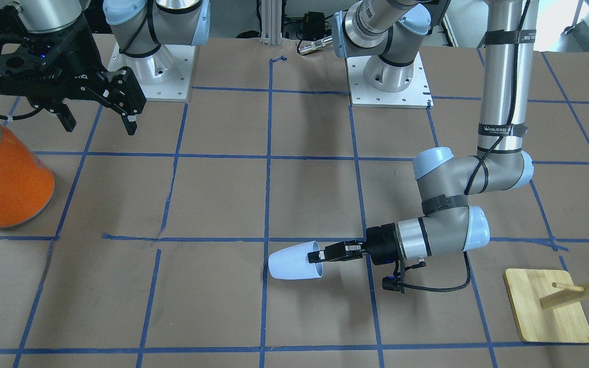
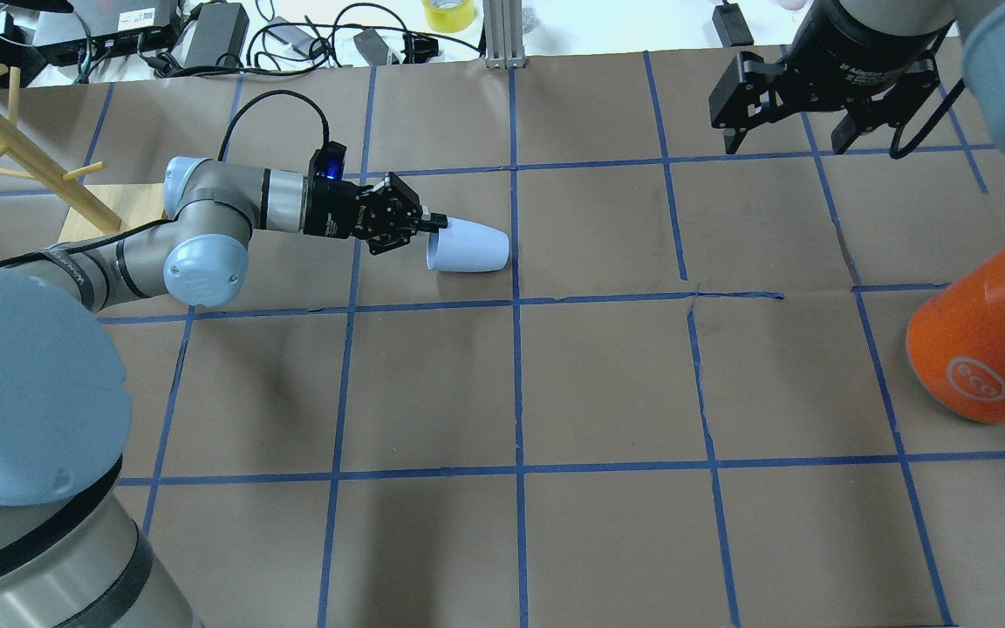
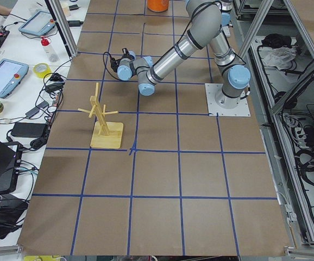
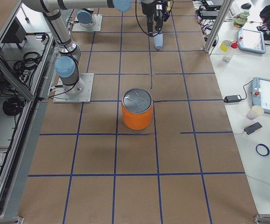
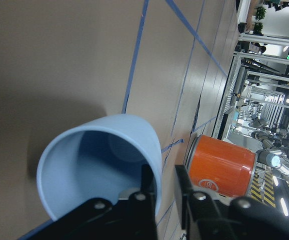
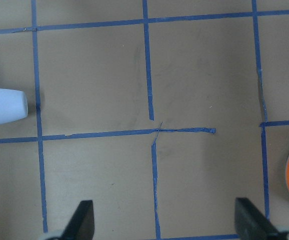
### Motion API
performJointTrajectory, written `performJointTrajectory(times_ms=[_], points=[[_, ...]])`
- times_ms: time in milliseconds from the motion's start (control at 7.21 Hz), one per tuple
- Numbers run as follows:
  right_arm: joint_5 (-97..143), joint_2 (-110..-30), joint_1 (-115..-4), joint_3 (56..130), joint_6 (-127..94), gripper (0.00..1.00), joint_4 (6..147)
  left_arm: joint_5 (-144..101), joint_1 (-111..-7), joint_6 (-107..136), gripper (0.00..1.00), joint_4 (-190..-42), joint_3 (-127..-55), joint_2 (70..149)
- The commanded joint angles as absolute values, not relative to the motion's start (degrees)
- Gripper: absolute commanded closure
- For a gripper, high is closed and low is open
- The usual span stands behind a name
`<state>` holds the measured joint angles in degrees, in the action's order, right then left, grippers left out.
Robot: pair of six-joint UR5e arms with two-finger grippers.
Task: Flip cup
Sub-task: 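Lift the cup with the left gripper and rotate it upright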
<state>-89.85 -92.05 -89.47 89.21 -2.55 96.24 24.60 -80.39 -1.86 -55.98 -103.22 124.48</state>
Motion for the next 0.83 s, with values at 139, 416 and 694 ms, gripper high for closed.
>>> performJointTrajectory(times_ms=[139, 416, 694], points=[[-89.8, -92.0, -89.5, 89.2, -2.5, 0.00, 96.2, 24.8, -80.6, -0.5, 0.91, -54.6, -103.3, 125.1], [-89.9, -92.1, -89.5, 89.2, -2.5, 0.00, 96.2, 26.5, -80.8, 7.0, 1.00, -53.9, -101.0, 122.9], [-89.9, -92.1, -89.5, 89.2, -2.6, 0.00, 96.2, 33.7, -83.0, 15.5, 1.00, -53.5, -97.7, 119.6]])
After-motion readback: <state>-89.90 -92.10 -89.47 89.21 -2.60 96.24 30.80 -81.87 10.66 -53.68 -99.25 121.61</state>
